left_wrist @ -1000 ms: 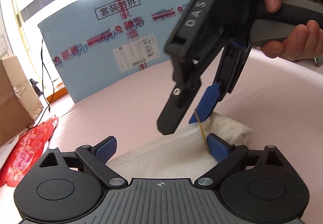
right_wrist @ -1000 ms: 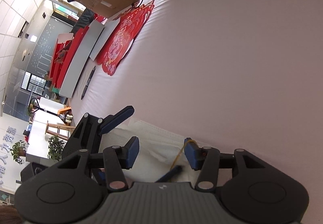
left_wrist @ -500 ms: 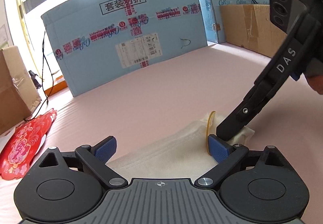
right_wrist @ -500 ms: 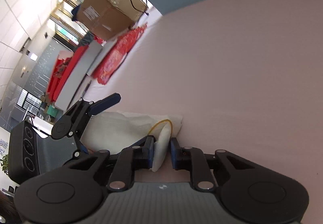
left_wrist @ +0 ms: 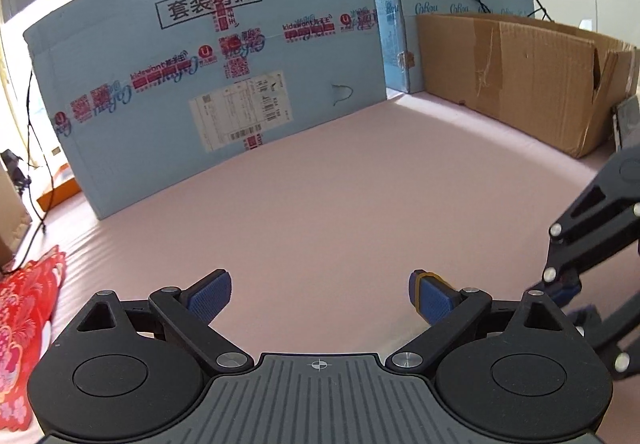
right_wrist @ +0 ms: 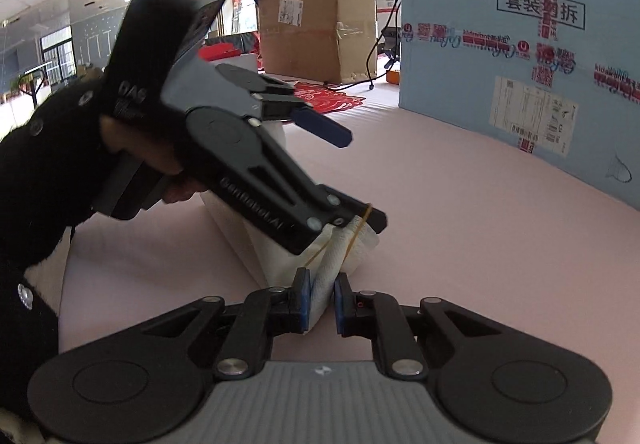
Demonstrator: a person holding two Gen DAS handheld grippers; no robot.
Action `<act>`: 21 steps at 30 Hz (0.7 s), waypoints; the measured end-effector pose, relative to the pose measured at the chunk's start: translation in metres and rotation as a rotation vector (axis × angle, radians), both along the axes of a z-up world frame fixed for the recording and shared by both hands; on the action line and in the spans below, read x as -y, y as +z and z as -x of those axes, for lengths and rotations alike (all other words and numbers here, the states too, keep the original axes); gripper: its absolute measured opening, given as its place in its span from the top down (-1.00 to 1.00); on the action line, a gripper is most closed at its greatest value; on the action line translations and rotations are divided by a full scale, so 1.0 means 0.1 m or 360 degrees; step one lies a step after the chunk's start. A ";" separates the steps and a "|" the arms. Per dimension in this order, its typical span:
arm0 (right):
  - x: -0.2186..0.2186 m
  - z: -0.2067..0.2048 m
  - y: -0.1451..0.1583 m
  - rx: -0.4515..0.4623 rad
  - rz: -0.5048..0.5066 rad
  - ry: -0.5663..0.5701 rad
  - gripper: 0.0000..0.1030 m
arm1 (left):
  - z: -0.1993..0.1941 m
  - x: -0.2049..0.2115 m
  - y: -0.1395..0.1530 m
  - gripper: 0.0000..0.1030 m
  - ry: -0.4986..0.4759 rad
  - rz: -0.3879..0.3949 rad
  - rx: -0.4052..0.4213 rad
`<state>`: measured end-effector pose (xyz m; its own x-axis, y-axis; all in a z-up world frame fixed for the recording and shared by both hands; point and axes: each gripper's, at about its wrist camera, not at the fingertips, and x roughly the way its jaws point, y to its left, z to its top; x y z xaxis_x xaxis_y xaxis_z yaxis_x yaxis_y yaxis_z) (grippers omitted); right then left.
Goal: Fold shopping bag
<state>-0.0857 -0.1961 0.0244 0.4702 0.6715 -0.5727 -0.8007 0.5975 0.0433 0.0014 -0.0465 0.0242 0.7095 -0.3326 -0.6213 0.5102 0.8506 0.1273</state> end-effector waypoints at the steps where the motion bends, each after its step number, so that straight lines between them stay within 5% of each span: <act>1: -0.02 0.04 0.00 0.0060 0.0031 0.0027 0.74 | -0.08 0.02 -0.02 -0.89 -0.0001 0.0009 -0.0044; 4: -0.11 0.23 -0.03 0.0318 0.0172 0.0119 0.74 | -0.29 0.08 -0.09 -0.90 -0.0029 0.0021 -0.0166; 8: -0.08 0.33 -0.04 0.0432 0.0158 0.0094 0.80 | -0.31 -0.07 -0.17 -0.93 0.0016 -0.0020 -0.0179; 15: 0.17 -0.07 -0.02 -0.0141 -0.0120 -0.0177 0.87 | 0.21 -0.38 -0.18 -0.93 0.0052 -0.0001 -0.0082; 18: 0.20 -0.09 -0.02 -0.0146 -0.0138 -0.0189 0.79 | 0.36 -0.36 -0.17 -0.91 0.0122 -0.0009 -0.0018; 21: 0.10 -0.11 0.00 -0.0064 -0.0123 -0.0218 0.30 | 0.44 -0.29 -0.16 -0.91 0.0117 -0.0072 0.0067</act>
<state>-0.0749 -0.2066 0.0244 0.5382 0.6455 -0.5419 -0.7086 0.6947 0.1238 -0.0422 -0.0178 0.0079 0.7566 -0.2509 -0.6038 0.4399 0.8785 0.1862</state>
